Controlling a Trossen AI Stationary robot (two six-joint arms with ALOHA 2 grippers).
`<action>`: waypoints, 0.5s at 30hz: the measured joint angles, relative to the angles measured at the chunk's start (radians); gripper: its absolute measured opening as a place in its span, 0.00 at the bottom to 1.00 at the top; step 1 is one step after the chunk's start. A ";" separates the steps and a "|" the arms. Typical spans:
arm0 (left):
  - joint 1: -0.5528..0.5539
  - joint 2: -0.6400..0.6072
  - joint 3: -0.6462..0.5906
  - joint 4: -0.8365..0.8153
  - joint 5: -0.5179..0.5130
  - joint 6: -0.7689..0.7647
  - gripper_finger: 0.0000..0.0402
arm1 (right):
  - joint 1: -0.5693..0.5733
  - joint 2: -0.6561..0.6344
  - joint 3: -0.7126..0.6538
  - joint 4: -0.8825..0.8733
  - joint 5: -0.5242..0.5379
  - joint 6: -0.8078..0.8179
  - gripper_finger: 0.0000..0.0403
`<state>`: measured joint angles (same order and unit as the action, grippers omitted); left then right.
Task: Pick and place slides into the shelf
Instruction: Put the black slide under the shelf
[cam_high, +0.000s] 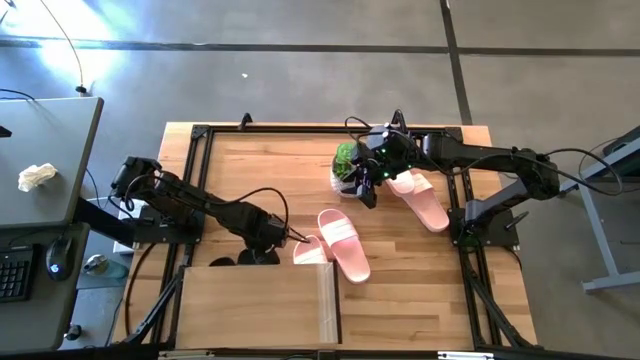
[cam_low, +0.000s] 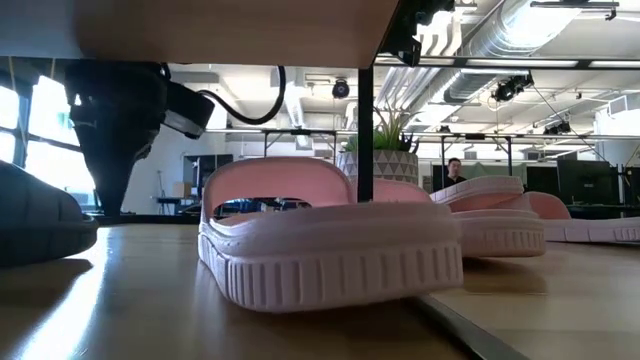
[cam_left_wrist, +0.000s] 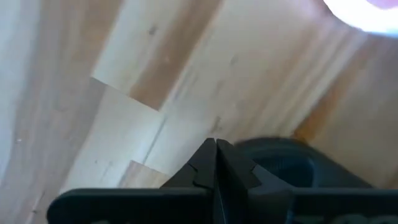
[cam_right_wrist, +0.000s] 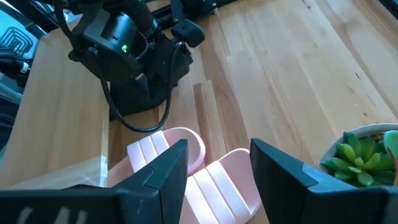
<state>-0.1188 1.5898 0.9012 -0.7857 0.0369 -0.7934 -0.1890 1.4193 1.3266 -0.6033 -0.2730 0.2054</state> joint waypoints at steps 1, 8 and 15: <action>0.000 0.000 0.000 0.000 -0.020 -0.017 0.00 | 0.000 0.000 0.000 0.000 -0.003 0.000 0.40; 0.001 0.000 0.001 -0.012 -0.100 -0.277 0.00 | 0.000 0.000 0.000 -0.001 -0.019 0.022 0.40; -0.001 0.000 0.000 -0.104 -0.079 -0.639 0.00 | 0.000 0.000 0.000 -0.001 -0.023 0.048 0.40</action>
<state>-0.1200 1.5894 0.9016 -0.8892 -0.0425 -1.4325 -0.1890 1.4194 1.3266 -0.6044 -0.2962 0.2535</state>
